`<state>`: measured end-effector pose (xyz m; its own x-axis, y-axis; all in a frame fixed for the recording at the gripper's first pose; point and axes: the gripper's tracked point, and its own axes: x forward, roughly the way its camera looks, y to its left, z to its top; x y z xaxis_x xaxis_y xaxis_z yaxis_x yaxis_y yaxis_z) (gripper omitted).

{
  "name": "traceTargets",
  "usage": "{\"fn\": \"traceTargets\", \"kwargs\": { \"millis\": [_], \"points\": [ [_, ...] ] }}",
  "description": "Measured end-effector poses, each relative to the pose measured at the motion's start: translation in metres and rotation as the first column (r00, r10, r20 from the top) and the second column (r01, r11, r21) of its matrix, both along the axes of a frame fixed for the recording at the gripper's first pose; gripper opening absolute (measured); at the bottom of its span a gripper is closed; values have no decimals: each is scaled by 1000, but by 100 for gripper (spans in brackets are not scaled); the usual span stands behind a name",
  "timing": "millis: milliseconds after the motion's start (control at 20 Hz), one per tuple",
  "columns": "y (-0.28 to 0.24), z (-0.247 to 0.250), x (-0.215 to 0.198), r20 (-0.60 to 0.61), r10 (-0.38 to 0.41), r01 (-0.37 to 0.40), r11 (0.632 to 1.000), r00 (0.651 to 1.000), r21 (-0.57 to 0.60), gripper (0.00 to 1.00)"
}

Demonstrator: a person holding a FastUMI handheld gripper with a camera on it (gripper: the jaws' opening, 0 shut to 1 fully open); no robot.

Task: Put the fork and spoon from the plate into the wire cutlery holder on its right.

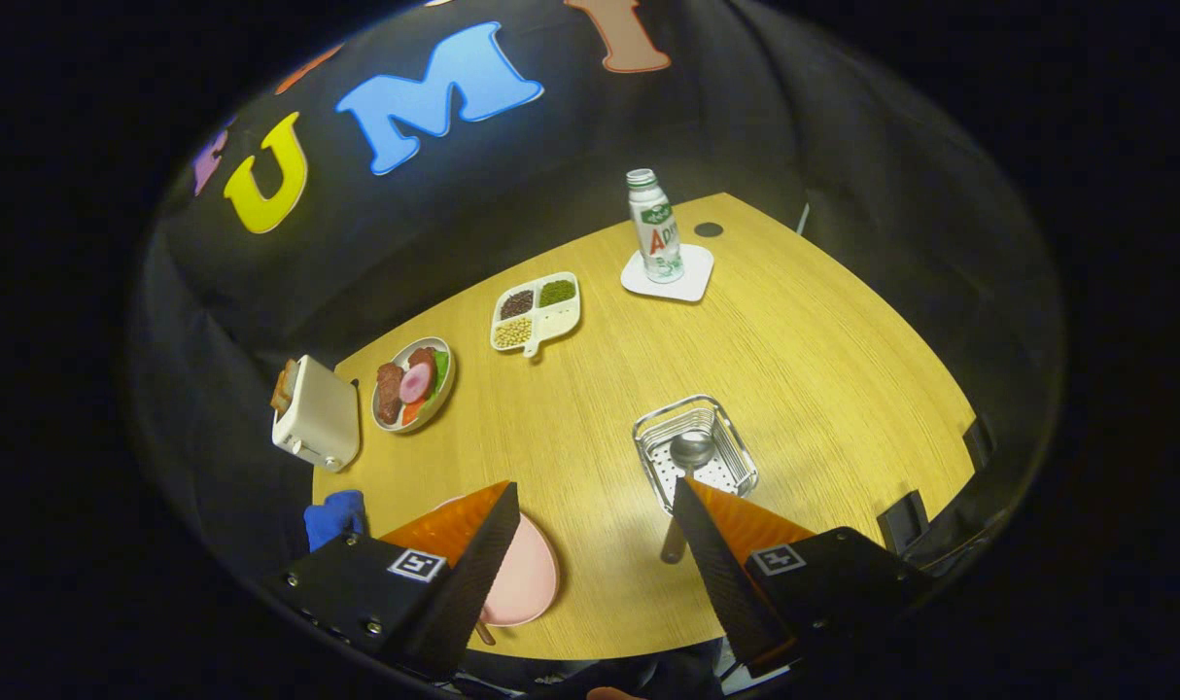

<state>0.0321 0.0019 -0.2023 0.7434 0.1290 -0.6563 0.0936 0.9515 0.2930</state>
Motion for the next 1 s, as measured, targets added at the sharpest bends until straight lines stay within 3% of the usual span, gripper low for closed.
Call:
{"fn": "traceTargets", "kwargs": {
  "millis": [400,1000],
  "points": [
    [94,-4,-5,8,219,-218,974,976,-61,98],
    [191,-57,-43,-133,421,-432,899,897,-69,98]
  ]
}}
